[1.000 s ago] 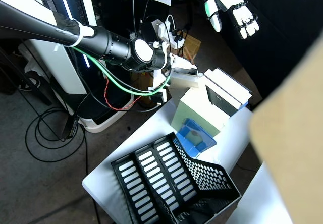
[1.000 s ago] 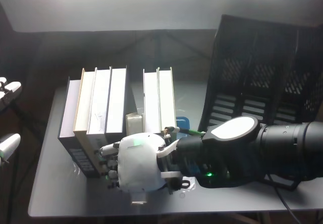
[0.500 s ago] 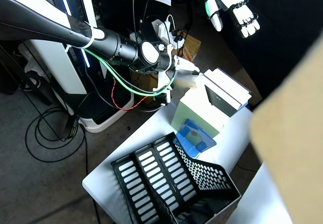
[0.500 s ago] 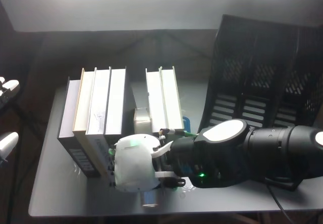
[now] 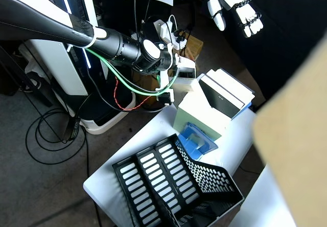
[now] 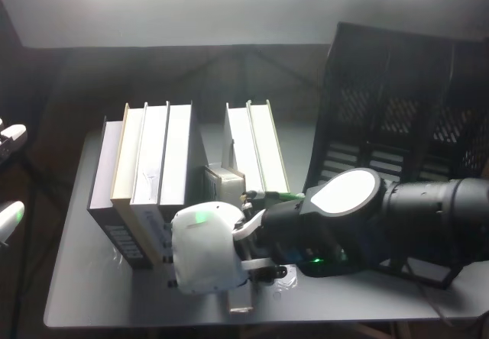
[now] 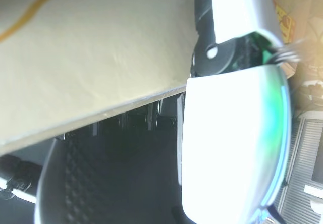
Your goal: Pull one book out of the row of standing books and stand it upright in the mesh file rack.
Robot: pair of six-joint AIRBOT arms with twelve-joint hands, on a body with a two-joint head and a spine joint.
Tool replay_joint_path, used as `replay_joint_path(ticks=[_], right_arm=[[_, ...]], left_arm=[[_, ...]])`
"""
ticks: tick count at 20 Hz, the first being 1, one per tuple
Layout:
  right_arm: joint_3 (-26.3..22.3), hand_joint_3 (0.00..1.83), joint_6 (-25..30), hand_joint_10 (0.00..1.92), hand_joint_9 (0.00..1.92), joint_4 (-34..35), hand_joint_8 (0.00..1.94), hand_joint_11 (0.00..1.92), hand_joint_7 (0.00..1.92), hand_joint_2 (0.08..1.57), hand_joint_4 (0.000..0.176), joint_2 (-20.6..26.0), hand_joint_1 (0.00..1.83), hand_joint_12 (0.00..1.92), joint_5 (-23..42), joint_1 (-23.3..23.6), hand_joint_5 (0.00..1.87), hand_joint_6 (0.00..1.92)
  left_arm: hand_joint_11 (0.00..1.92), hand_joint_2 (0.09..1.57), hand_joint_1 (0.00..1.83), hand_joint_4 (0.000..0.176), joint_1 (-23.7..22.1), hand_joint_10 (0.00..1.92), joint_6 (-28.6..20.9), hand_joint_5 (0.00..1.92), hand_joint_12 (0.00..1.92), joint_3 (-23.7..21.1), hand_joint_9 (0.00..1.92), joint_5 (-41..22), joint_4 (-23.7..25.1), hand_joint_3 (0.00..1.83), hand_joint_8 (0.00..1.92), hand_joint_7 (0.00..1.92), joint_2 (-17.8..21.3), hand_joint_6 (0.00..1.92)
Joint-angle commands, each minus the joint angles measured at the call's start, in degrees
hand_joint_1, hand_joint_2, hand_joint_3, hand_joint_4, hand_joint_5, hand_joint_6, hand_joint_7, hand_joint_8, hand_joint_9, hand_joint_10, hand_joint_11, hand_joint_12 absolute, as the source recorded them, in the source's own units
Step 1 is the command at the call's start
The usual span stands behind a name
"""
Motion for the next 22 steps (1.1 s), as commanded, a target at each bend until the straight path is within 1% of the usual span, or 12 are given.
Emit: replay_joint_path(ticks=[1,3,4,6,7,9,12,14,15,17,19,22], right_arm=[[-0.60,0.23,0.19,1.86,0.85,0.62,1.50,0.78,0.93,0.99,0.000,1.34,1.26,1.92,-0.16,0.63,1.14,0.55],[-2.37,0.05,0.23,1.78,0.83,0.63,1.40,0.74,0.92,1.08,0.000,3.00,1.27,1.92,0.79,1.20,1.21,0.35],[-3.24,0.00,0.44,1.82,0.87,0.86,1.59,0.80,1.04,1.00,0.000,4.02,1.23,1.92,1.53,1.60,1.32,0.39],[-4.51,0.00,0.59,1.78,0.79,1.65,1.52,0.73,0.87,1.11,0.000,5.56,1.25,1.88,2.93,2.14,1.13,0.54],[-5.17,0.00,0.58,1.78,0.79,1.65,1.52,0.73,0.87,1.11,0.000,6.23,1.25,1.88,3.53,2.51,1.13,0.54],[-7.24,0.00,0.58,1.60,0.93,1.34,1.37,0.83,0.94,1.10,0.000,8.25,1.28,1.75,4.93,3.63,1.22,0.33],[-9.21,0.00,0.62,1.57,0.65,1.29,1.45,0.60,0.85,1.20,0.000,10.70,1.35,1.75,7.16,4.97,0.85,0.91],[-10.51,0.00,1.79,1.49,0.66,1.29,1.48,0.56,0.83,1.19,0.000,13.24,1.35,1.61,9.14,6.69,0.90,0.89],[-10.91,0.00,2.48,1.44,0.83,1.28,1.32,0.48,0.96,1.12,0.000,14.18,1.27,1.68,9.80,7.46,1.08,0.61],[-11.32,0.00,4.15,1.37,0.82,1.10,1.16,0.46,1.04,1.10,0.000,15.79,1.28,1.69,11.60,9.10,1.14,0.56],[-12.05,0.00,5.62,1.33,0.79,0.54,1.15,0.40,0.98,1.13,0.000,18.09,1.37,1.66,12.96,11.70,0.99,0.81],[-13.57,0.00,7.80,1.41,0.79,-1.59,1.15,0.51,0.95,1.13,0.000,21.62,1.37,1.79,13.74,15.05,0.97,0.87]], left_arm=[[0.00,1.52,0.42,0.043,0.09,0.00,-0.21,0.16,0.00,0.10,0.01,-7.69,-0.57,0.00,0.00,0.06,-0.08,0.00],[0.06,1.51,0.40,0.059,0.09,0.00,-0.21,0.14,0.03,0.06,0.00,-7.76,-0.68,0.00,0.00,0.04,-0.09,0.00],[0.01,1.50,0.45,0.046,0.09,0.00,-0.22,0.15,0.37,0.06,0.01,-7.89,-0.70,0.01,0.00,0.05,-0.09,0.00],[0.00,1.50,0.38,0.048,0.09,0.00,-0.28,0.15,0.06,0.07,0.02,-7.99,-0.70,0.01,0.00,0.07,-0.07,0.00],[0.00,1.50,0.38,0.048,0.09,0.00,-0.29,0.15,0.06,0.07,0.02,-7.99,-0.70,0.01,0.00,0.07,-0.08,0.00],[0.00,1.51,0.33,0.050,0.09,0.00,-0.35,0.15,0.01,0.05,0.02,-8.17,-0.70,0.01,0.00,0.07,-0.08,0.00],[0.00,1.51,0.38,0.036,0.07,0.00,-0.43,0.17,0.00,0.12,0.00,-8.23,-0.68,0.00,0.00,0.08,-0.10,0.01],[0.00,1.51,0.37,0.036,0.07,0.01,-0.60,0.17,0.00,0.13,0.02,-8.45,-0.69,0.00,0.00,0.08,-0.09,0.01],[0.00,1.51,0.42,0.034,0.07,0.01,-0.74,0.17,0.00,0.13,0.02,-8.57,-0.70,0.00,0.00,0.09,-0.09,0.00],[0.00,1.51,0.42,0.033,0.07,0.01,-0.74,0.17,0.00,0.11,0.02,-8.62,-0.87,0.00,0.00,0.09,-0.11,0.00],[0.00,1.50,0.45,0.042,0.07,0.01,-0.83,0.15,0.00,0.16,0.02,-8.91,-0.88,0.00,0.00,0.07,-0.08,0.00],[0.00,1.47,0.48,0.046,0.07,0.01,-1.05,0.15,0.00,0.24,0.02,-9.00,-0.93,0.00,0.00,0.07,-0.08,0.00]])
